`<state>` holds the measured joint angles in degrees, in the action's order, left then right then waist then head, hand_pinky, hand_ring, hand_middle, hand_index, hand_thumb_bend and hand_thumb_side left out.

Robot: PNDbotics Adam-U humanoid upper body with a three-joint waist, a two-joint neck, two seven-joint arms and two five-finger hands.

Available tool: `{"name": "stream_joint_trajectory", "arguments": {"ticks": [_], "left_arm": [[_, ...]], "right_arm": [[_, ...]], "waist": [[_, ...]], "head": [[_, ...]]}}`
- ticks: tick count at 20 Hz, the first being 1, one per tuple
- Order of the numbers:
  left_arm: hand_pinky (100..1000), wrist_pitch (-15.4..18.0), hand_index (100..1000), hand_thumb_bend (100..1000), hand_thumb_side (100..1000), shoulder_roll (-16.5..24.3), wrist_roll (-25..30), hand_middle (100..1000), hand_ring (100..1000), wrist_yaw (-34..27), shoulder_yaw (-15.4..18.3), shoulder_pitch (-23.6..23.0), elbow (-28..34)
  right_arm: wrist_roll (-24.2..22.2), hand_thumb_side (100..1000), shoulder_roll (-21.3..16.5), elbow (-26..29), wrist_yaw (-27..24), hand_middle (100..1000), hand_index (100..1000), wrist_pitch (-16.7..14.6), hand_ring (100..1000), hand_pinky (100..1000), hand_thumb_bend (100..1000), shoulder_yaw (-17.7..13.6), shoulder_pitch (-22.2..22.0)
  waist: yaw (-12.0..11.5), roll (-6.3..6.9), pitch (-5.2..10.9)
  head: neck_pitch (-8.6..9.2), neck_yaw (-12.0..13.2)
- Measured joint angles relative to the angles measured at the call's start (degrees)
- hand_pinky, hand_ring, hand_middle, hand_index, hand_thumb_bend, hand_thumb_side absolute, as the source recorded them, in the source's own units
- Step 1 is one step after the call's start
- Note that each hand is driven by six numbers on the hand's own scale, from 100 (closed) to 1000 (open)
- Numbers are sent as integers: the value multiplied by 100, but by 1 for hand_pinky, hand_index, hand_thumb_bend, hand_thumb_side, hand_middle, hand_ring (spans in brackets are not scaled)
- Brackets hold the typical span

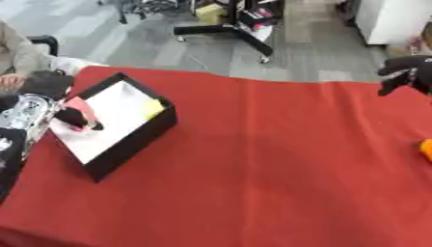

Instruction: Pick up the objects with one hand, pass them to the other hand, and then place them into the box on the other side of the table.

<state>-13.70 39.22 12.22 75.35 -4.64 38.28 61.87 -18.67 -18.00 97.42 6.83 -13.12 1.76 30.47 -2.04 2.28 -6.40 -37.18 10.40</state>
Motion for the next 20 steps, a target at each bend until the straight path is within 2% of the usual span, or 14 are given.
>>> {"name": "stream_joint_trajectory", "arguments": {"ticks": [2, 3, 4, 7, 9, 10, 15, 16, 17, 20], "left_arm": [[788, -37, 802, 756, 727, 4, -70, 663, 639, -274, 38, -34, 372], [788, -49, 802, 756, 727, 6, -125, 663, 639, -475, 57, -67, 598], [783, -53, 789, 702, 705, 7, -185, 631, 616, -705, 71, -104, 856], [774, 8, 763, 624, 690, 8, -405, 591, 586, -1549, 91, -282, 1798], [769, 92, 758, 568, 701, 1, -558, 578, 572, -2190, 93, -465, 2513], [762, 147, 750, 508, 712, -19, -631, 563, 557, -2560, 94, -587, 2889], [751, 517, 735, 459, 685, -363, -954, 541, 538, -4283, 103, -1127, 4513], [747, 611, 731, 431, 685, -458, -1014, 536, 532, -4547, 103, -1201, 4747], [746, 717, 730, 425, 687, -563, -1070, 534, 531, -4778, 102, -1256, 4902], [739, 1037, 725, 365, 727, -882, -1220, 526, 523, -5377, 65, -1391, 5107]], "right_arm": [[1, 1000, 1, -14, 1, 674, 791, 1, 579, 750, 100, -8, -17], [3, 1000, 1, -27, 10, 674, 791, 3, 579, 750, 100, -26, -21], [7, 1000, 1, -30, 33, 676, 794, 5, 580, 751, 100, -41, -21], [87, 1000, -8, -88, 199, 684, 806, 29, 584, 753, 100, -160, -29], [253, 1000, -89, -198, 487, 692, 815, 61, 590, 756, 100, -301, -45], [375, 1000, -178, -277, 708, 706, 831, 70, 600, 761, 100, -387, -51], [1105, 1000, -816, -903, 2147, 783, 889, 10, 666, 787, 100, -701, -54], [1231, 1000, -975, -1099, 2459, 823, 916, -47, 716, 806, 100, -722, -60], [1325, 1000, -1131, -1311, 2747, 834, 922, -116, 729, 811, 100, -729, -85], [1456, 1000, -1579, -2037, 3455, 917, 964, -426, 824, 848, 100, -672, -173]], "waist": [[-9, 1, -1], [-15, 1, -1], [-20, 1, -1], [-37, -11, -1], [-40, -50, -1], [-41, -74, -1], [-84, -213, -2], [-91, -248, -2], [-108, -280, -3], [-154, -348, -4]], "head": [[2, -22], [3, -38], [4, -52], [6, -224], [5, -545], [2, -755], [-73, -1900], [-102, -2117], [-127, -2315], [-204, -2791]]}}
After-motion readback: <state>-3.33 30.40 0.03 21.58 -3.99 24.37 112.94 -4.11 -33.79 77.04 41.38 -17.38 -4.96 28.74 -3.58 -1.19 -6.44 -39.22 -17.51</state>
